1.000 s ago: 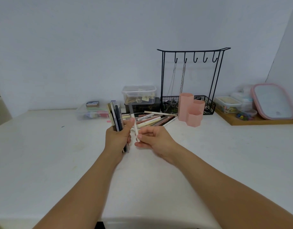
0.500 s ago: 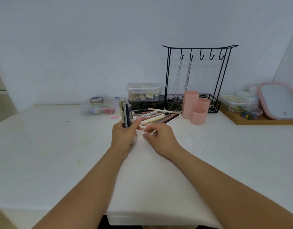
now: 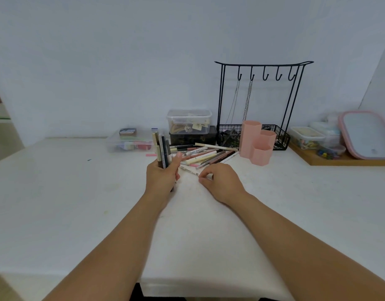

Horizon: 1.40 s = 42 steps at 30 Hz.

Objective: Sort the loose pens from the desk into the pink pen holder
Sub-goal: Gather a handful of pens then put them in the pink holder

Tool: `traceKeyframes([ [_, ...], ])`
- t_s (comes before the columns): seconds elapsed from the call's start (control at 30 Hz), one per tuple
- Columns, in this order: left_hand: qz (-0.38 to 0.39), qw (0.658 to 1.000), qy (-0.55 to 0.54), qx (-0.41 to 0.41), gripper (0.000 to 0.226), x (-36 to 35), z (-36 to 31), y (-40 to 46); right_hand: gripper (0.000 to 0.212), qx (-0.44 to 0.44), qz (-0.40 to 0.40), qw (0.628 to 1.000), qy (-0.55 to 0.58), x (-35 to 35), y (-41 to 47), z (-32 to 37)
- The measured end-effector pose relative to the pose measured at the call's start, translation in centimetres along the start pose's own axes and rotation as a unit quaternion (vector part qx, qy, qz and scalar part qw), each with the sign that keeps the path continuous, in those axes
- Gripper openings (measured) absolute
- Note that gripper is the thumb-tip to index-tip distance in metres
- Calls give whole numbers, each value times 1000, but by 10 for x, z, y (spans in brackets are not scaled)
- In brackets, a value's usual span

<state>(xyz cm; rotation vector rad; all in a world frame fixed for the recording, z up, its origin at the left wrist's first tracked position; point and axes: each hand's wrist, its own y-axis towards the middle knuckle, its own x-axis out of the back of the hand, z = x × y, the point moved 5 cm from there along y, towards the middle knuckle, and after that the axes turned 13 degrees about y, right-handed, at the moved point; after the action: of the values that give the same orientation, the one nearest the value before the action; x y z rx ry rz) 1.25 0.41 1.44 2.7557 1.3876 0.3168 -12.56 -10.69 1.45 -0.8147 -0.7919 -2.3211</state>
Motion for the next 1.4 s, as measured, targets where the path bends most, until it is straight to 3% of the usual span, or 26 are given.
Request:
traceKeyframes([
  [0.17,-6,999,33,6,42,-1,0,1,7,-50,-46,998,13,10,-2,-1],
  [0.3,6,999,40,11,42,-1,0,-1,24,-41,-18,999,18,2,-5,2],
  [0.47,16,1000,19,11,42,-2,-1,-2,9,-50,0,999,20,5,-1,4],
  [0.57,23,1000,-13,15,38,-2,-1,-1,13,-115,-10,986,118,11,-1,0],
  [0.6,25,999,-19,14,36,-2,-1,-1,12,-159,-22,964,211,12,-2,-4],
  [0.67,25,999,-20,6,37,-2,-2,-2,9,-240,-17,874,422,9,-7,-3],
  [0.73,22,1000,-21,-2,38,-1,-3,-3,6,-251,15,805,538,3,-9,3],
  [0.8,21,999,-27,-7,33,0,-4,-4,6,-239,52,772,587,-5,-12,11],
  [0.87,19,999,-38,-5,32,1,-7,-5,7,-226,84,767,595,-13,-15,16],
  [1.0,30,999,-32,-2,33,1,-8,-8,6,-182,115,810,545,-23,-18,21],
  [1.17,35,999,-6,-5,30,-2,-6,-8,5,-55,84,946,309,-26,-12,23],
  [1.3,34,999,11,-1,15,-5,-4,-5,3,-11,103,958,269,-19,-10,25],
  [1.4,30,999,42,-5,18,-4,-3,-4,21,23,9,995,101,3,-2,11],
])
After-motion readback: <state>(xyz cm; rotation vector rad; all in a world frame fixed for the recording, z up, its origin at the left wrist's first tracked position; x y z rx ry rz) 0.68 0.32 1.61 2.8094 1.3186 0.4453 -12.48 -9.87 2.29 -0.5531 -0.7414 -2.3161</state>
